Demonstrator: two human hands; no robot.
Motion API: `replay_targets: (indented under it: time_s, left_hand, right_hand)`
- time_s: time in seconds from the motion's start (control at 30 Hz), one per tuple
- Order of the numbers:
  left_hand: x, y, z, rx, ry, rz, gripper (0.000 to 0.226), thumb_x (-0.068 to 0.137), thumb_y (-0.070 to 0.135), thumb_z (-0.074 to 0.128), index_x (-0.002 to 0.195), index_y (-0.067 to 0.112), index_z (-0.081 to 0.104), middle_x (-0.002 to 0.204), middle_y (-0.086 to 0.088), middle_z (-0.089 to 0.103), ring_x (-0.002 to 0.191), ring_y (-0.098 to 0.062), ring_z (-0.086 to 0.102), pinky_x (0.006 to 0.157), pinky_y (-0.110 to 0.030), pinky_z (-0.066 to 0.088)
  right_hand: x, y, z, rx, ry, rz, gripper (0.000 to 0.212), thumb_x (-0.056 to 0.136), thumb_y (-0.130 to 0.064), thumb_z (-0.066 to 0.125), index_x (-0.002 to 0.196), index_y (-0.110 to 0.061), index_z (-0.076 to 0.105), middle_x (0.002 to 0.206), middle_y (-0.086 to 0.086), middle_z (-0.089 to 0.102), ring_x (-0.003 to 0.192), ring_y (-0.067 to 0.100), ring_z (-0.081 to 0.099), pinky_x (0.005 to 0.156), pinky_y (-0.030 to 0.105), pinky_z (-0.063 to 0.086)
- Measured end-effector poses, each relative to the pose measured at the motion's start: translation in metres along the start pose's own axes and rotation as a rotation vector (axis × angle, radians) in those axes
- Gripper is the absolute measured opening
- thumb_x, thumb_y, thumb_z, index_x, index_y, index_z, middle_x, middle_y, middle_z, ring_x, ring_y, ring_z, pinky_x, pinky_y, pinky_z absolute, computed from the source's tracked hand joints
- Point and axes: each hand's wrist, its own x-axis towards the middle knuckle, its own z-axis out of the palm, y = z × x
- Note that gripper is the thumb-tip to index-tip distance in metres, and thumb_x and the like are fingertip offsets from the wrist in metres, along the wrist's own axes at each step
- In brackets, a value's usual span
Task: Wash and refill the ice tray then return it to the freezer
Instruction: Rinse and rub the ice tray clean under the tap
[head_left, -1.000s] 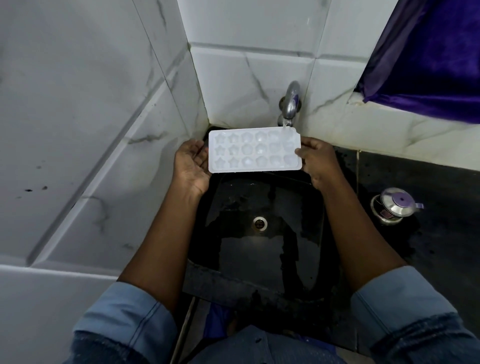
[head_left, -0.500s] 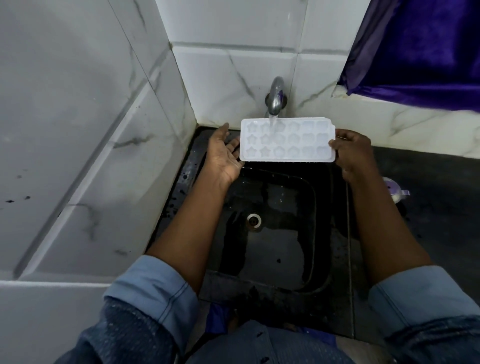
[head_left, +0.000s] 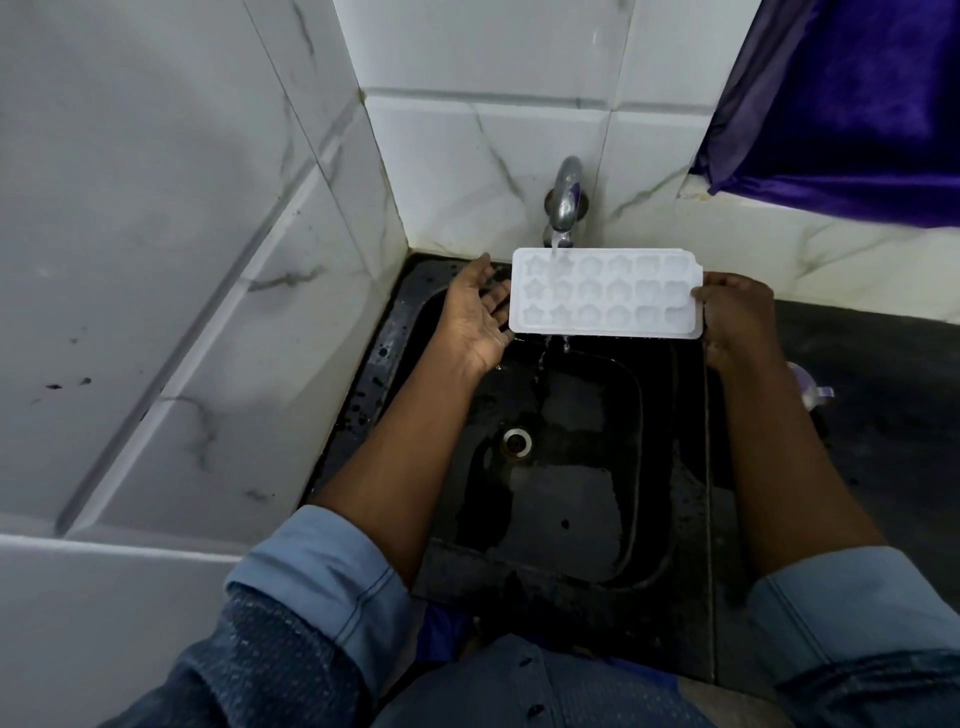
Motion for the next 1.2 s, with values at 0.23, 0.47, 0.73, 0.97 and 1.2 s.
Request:
replay_targets:
  time_s: [0.23, 0.47, 0.73, 0.97, 1.2]
  left_hand:
    - [0.0, 0.004, -0.026, 0.028, 0.052, 0.03, 0.032, 0.103, 0.04, 0.057, 0.128, 0.02, 0.062, 0.116, -0.005, 0.071, 0.106, -0.026, 0.068, 0.08, -0.039, 0.053]
    - [-0.004, 0.006, -0.067, 0.043, 0.165, 0.044, 0.02, 0.104, 0.037, 0.057, 0.115, 0.021, 0.061, 0.107, -0.003, 0.07, 0.1, -0.024, 0.067, 0.076, -0.037, 0.052]
    - [-0.016, 0.023, -0.109, -0.06, 0.234, 0.065, 0.014, 0.098, 0.036, 0.058, 0.105, 0.025, 0.064, 0.109, 0.0, 0.075, 0.101, -0.021, 0.07, 0.102, -0.049, 0.05]
    - [-0.032, 0.029, -0.12, -0.111, 0.256, 0.087, 0.013, 0.098, 0.033, 0.056, 0.099, 0.024, 0.065, 0.107, 0.001, 0.073, 0.099, -0.02, 0.069, 0.098, -0.045, 0.05]
    - [-0.039, 0.029, -0.118, -0.131, 0.227, 0.095, 0.014, 0.101, 0.034, 0.055, 0.102, 0.023, 0.064, 0.11, -0.001, 0.071, 0.104, -0.02, 0.067, 0.099, -0.043, 0.05]
  right_hand:
    - [-0.014, 0.006, 0.024, 0.045, -0.069, 0.008, 0.009, 0.089, -0.002, 0.067, 0.089, -0.009, 0.072, 0.094, 0.014, 0.071, 0.083, 0.027, 0.067, 0.068, 0.032, 0.057]
    - [-0.036, 0.005, 0.058, -0.01, -0.154, -0.005, 0.01, 0.092, 0.001, 0.064, 0.09, -0.003, 0.073, 0.093, 0.012, 0.07, 0.082, 0.025, 0.067, 0.069, 0.033, 0.06]
    - [-0.05, 0.002, 0.09, 0.001, -0.298, 0.018, 0.025, 0.092, 0.007, 0.061, 0.083, -0.013, 0.073, 0.093, 0.012, 0.074, 0.082, 0.027, 0.071, 0.074, 0.039, 0.062]
    - [-0.047, -0.006, 0.115, -0.011, -0.419, 0.056, 0.026, 0.094, 0.01, 0.059, 0.094, -0.011, 0.074, 0.101, 0.017, 0.076, 0.08, 0.028, 0.073, 0.068, 0.037, 0.063]
    - [-0.042, -0.015, 0.124, 0.002, -0.394, 0.088, 0.024, 0.092, 0.011, 0.062, 0.091, -0.011, 0.072, 0.104, 0.019, 0.075, 0.073, 0.023, 0.071, 0.065, 0.034, 0.062]
